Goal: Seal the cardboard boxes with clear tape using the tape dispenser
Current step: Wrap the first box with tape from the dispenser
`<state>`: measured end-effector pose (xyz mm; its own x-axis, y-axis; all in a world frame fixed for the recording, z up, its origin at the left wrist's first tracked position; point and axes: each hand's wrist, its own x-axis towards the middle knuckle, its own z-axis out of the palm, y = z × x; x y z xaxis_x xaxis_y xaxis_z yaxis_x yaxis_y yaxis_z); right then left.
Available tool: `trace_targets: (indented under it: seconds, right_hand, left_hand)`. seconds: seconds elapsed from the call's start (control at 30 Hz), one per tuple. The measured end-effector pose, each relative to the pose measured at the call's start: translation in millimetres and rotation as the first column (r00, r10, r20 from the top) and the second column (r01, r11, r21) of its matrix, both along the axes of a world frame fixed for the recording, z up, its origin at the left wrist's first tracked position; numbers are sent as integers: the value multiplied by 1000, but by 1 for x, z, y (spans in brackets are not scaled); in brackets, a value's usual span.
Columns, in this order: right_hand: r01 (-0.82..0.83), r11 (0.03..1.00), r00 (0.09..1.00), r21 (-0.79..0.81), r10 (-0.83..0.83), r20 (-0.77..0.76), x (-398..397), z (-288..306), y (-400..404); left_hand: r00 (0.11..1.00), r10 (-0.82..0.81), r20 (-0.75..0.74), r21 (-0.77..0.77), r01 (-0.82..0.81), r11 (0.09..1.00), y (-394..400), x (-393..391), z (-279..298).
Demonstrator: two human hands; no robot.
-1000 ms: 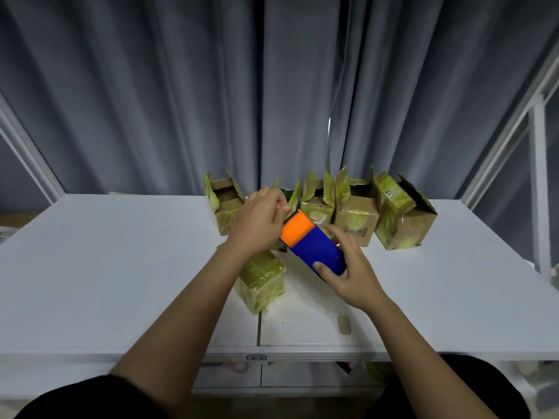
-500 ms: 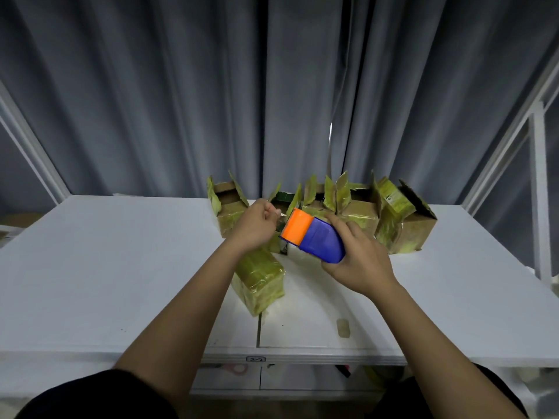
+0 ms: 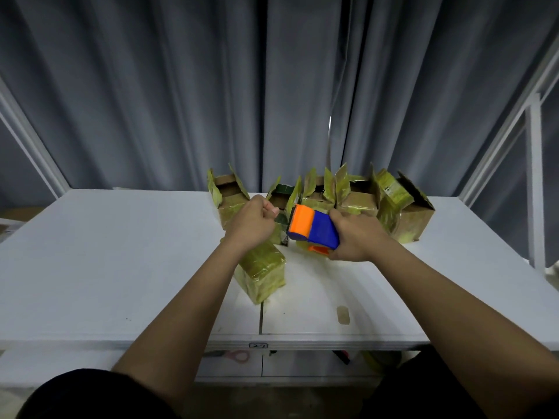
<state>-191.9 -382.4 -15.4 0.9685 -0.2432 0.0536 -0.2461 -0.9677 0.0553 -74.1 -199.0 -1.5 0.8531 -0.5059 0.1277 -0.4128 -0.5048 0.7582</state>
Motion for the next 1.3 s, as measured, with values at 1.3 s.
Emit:
trace_targets:
  seconds: [1.3]
  right_hand:
    - [-94, 990, 975, 106, 71, 211, -25, -28, 5]
  left_hand:
    - [968, 64, -243, -322, -143, 936, 24, 13, -5]
